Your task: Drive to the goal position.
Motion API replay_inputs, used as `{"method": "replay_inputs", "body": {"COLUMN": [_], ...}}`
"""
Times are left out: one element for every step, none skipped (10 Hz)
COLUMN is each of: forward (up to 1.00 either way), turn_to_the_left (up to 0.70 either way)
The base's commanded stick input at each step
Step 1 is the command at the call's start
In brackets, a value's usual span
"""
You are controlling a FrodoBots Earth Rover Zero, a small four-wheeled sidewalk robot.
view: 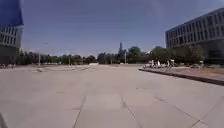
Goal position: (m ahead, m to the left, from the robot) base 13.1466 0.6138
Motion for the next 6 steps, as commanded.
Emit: {"method": "replay_inputs", "body": {"forward": [1.0, 1.0, 1.0, 1.0, 1.0, 1.0], "turn_to_the_left": [0.0, 0.0, 0.0, 0.0, 0.0, 0.08]}}
